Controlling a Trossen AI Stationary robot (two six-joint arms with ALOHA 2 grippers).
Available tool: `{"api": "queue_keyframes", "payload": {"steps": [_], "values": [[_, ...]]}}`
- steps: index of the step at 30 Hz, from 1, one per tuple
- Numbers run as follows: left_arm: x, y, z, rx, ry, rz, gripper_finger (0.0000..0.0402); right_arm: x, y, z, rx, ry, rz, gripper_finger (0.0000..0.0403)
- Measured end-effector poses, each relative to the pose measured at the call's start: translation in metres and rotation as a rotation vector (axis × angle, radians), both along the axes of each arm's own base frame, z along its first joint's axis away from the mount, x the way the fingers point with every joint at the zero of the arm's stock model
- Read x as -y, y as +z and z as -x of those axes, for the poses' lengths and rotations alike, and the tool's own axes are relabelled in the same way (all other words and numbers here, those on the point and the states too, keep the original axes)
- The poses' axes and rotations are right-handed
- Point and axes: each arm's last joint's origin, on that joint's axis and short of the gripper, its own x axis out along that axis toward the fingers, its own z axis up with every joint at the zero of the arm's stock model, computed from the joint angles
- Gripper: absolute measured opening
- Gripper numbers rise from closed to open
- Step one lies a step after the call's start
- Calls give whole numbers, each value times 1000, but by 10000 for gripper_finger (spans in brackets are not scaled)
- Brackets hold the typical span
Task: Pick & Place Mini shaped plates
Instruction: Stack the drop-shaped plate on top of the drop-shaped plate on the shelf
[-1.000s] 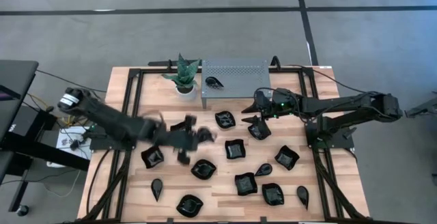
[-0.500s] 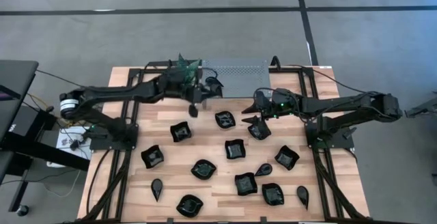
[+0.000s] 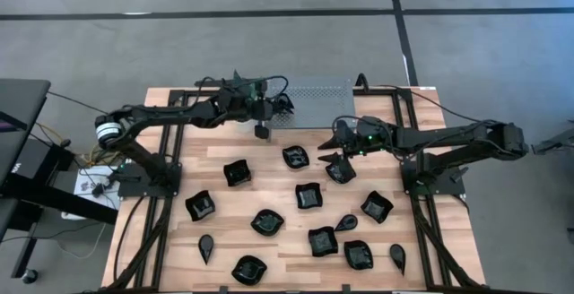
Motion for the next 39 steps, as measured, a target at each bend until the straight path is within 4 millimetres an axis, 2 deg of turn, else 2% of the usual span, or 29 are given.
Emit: {"api": "queue_keyframes", "payload": {"steps": [11, 27, 31, 39], "values": [[-2, -9, -3, -20, 39, 43, 14, 0, -2, 1, -18, 0, -4, 175], [0, -13, -1, -74, 68, 50, 59, 0, -2, 1, -19, 0, -4, 175], [12, -7, -4, -48, 32, 36, 73, 0, -2, 1, -19, 0, -4, 175], [57, 27, -1, 50, -4, -38, 81, 0, -2, 1, -23, 0, -5, 175]]}}
